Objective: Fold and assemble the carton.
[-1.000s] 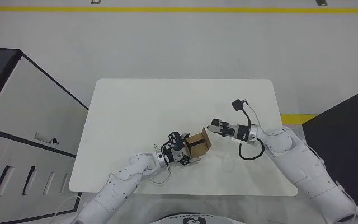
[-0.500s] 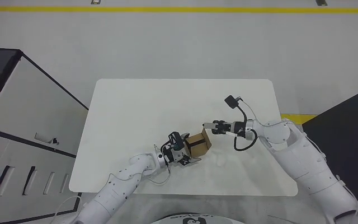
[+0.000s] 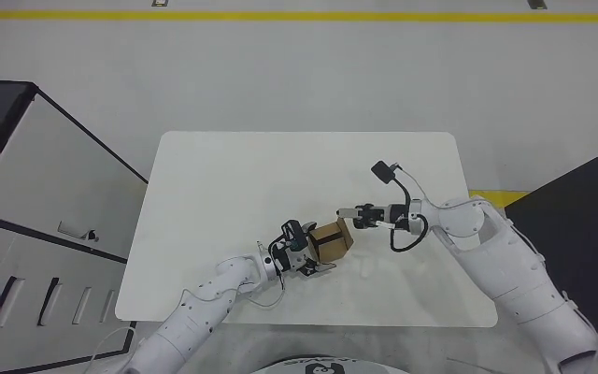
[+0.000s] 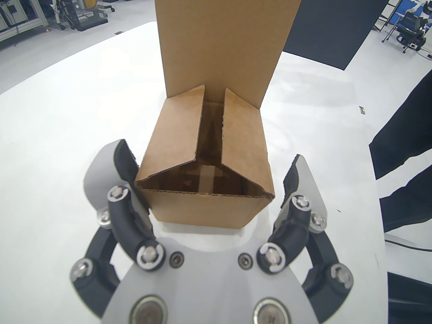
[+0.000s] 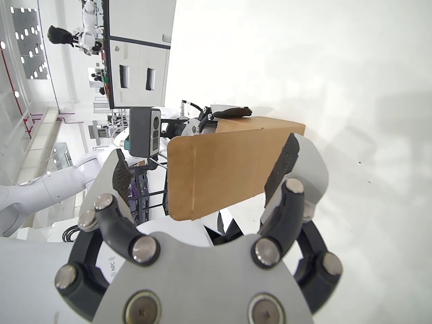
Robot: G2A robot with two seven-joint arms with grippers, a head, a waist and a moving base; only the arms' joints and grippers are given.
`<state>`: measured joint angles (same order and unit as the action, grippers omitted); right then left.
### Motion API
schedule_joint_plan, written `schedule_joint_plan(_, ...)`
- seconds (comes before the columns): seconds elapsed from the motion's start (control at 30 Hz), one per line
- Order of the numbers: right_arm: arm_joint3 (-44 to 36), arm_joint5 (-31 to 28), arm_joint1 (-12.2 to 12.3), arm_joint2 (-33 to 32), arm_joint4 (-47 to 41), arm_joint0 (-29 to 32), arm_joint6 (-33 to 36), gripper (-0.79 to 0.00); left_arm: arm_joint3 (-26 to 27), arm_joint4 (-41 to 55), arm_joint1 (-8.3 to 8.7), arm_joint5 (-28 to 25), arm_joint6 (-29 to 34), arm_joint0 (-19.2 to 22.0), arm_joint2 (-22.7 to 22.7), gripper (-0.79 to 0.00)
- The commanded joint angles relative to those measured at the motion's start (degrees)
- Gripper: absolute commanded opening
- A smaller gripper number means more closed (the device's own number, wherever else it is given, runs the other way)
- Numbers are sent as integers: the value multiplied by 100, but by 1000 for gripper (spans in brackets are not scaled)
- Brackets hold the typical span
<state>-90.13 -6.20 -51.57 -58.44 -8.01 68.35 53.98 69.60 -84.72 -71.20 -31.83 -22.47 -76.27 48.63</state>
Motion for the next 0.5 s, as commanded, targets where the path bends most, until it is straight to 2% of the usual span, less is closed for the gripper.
schedule_joint_plan(0.0, -3, 8, 8, -45, -12, 9, 66, 0, 30, 24, -2, 44, 33, -21, 0, 0)
schedule_joint_plan(0.2, 0, 107, 25, -127, -15, 19, 295, 0, 153, 58, 16, 110, 159, -89, 33, 0)
schedule_joint_plan(0.37, 11, 170, 42, -186, 61, -12, 519, -139, 200, 57, 31, 125, 176, -123, 53, 0)
schedule_joint_plan(0.47, 15, 189, 52, -222, 111, -12, 587, -160, 207, 63, 34, 129, 184, -139, 48, 0)
